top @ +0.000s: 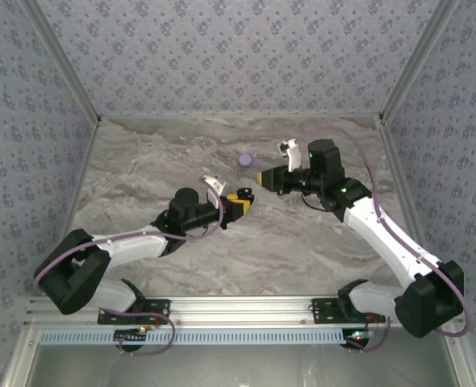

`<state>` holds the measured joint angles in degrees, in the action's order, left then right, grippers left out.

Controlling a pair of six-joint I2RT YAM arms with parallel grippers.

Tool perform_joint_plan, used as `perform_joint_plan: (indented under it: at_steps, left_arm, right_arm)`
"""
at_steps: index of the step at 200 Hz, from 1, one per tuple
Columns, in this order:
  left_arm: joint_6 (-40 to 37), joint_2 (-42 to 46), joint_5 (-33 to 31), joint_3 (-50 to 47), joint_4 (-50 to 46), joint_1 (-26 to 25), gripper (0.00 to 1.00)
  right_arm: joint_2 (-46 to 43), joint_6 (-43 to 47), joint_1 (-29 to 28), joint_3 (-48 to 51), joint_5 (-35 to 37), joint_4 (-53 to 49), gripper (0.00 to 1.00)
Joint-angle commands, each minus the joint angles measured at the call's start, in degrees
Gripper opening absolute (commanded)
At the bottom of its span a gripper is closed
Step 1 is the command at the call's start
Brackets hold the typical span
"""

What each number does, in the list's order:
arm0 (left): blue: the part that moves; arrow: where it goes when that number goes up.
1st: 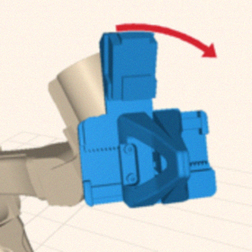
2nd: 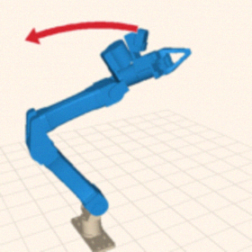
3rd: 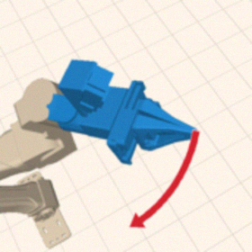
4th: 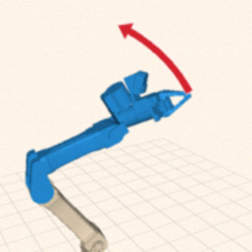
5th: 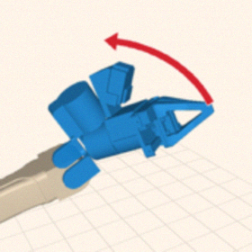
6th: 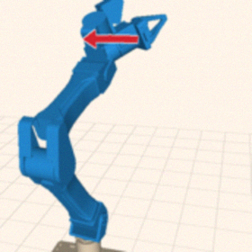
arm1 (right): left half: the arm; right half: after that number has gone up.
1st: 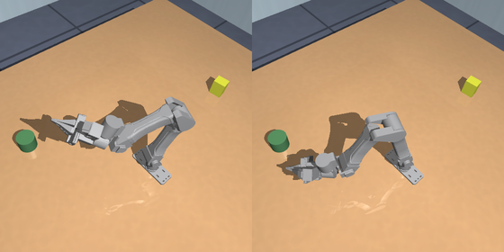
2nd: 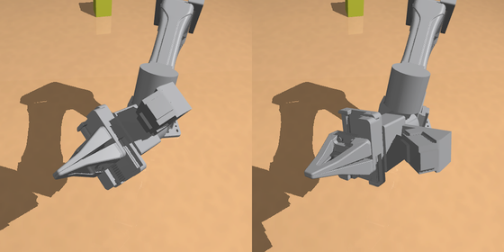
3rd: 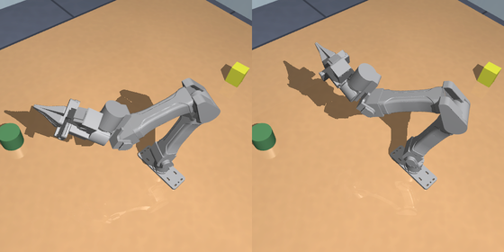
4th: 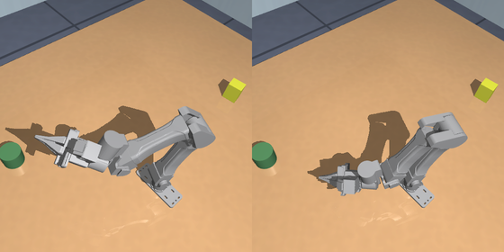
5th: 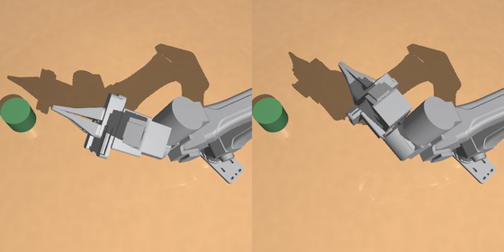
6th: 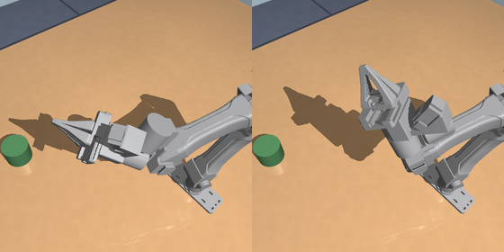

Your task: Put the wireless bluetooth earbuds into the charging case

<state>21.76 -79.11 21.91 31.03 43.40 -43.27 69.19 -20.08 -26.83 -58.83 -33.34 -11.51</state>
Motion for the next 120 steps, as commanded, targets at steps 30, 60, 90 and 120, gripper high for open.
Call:
perform_joint_plan:
  at_steps: [30,60,90,120]
  left_arm:
    - [0.63,-0.67,3.09,2.64,6.17,-0.71,0.11]
    - [1.74,-1.03,3.53,2.81,9.54,-1.07,0.11]
    - [2.50,-1.00,3.64,4.00,10.21,-1.22,0.10]
    - [3.16,-1.13,3.58,4.97,10.63,-1.31,0.10]
  right_arm:
    - [-1.34,-0.12,-2.50,-1.94,-1.54,3.31,0.22]
    - [-1.34,-0.05,-3.57,-1.81,-1.23,4.13,0.23]
    - [-1.16,0.38,-4.14,-2.08,-0.86,3.80,0.23]
    - [-1.16,1.13,-4.40,-2.26,-0.97,3.26,0.23]
